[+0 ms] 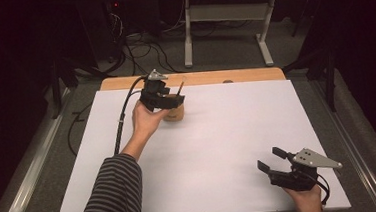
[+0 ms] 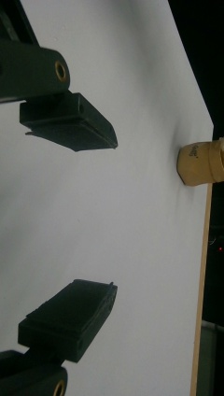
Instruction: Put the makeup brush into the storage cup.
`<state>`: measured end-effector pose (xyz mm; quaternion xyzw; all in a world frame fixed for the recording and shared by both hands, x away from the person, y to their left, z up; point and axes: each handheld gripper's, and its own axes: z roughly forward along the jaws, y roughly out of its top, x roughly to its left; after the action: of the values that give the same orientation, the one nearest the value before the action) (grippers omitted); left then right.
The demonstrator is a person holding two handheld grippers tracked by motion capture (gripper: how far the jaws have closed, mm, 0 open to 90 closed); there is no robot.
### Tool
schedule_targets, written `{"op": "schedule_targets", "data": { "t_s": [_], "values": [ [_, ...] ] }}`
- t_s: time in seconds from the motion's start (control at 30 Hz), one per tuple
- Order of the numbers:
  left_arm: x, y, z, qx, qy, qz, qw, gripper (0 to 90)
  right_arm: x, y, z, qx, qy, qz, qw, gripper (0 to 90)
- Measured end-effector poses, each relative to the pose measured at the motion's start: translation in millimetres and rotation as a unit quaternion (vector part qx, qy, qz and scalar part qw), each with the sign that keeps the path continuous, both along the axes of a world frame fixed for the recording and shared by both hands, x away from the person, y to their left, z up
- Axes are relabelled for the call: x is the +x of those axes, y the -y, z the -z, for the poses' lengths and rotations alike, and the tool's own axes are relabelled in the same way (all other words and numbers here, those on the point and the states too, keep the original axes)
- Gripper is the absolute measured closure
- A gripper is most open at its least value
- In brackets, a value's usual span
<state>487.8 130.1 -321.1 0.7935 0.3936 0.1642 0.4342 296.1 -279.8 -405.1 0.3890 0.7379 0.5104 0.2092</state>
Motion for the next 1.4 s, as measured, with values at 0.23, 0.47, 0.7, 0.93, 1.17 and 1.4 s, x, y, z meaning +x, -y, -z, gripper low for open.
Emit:
{"op": "schedule_targets", "data": {
  "t_s": [0.23, 0.47, 0.7, 0.93, 1.17, 1.4],
  "values": [
    [-9.5, -5.5, -3.9, 0.0, 0.004, 0.009, 1.0, 32.5, 0.1, 0.1, 0.2, 0.0, -0.001, 0.001, 1.0, 26.6],
    [-17.2, -11.0, -6.2, -0.001, 0.008, 0.012, 0.9999, 32.4, 0.4, 0.0, 0.2, 0.001, -0.002, 0.001, 1.0, 26.6],
    [-25.4, -15.4, -11.5, -0.005, 0.014, 0.016, 0.9998, 32.5, 0.3, 0.0, 0.4, 0.0, -0.002, 0.002, 1.0, 26.5],
    [-33.4, -17.9, -15.3, -0.005, 0.026, 0.021, 0.9994, 32.7, 0.8, 0.4, 0.3, 0.0, -0.002, 0.0, 1.0, 26.5],
    [-41.9, -22.2, -18.1, -0.021, 0.029, 0.024, 0.9991, 32.9, 0.6, 0.1, 0.1, 0.0, -0.002, 0.0, 1.0, 26.6],
    [-57.1, -30.2, -22.7, -0.022, 0.037, 0.025, 0.9988, 32.8, 1.2, 0.4, 0.6, 0.003, -0.004, 0.005, 1.0, 26.6]
  ]
}}
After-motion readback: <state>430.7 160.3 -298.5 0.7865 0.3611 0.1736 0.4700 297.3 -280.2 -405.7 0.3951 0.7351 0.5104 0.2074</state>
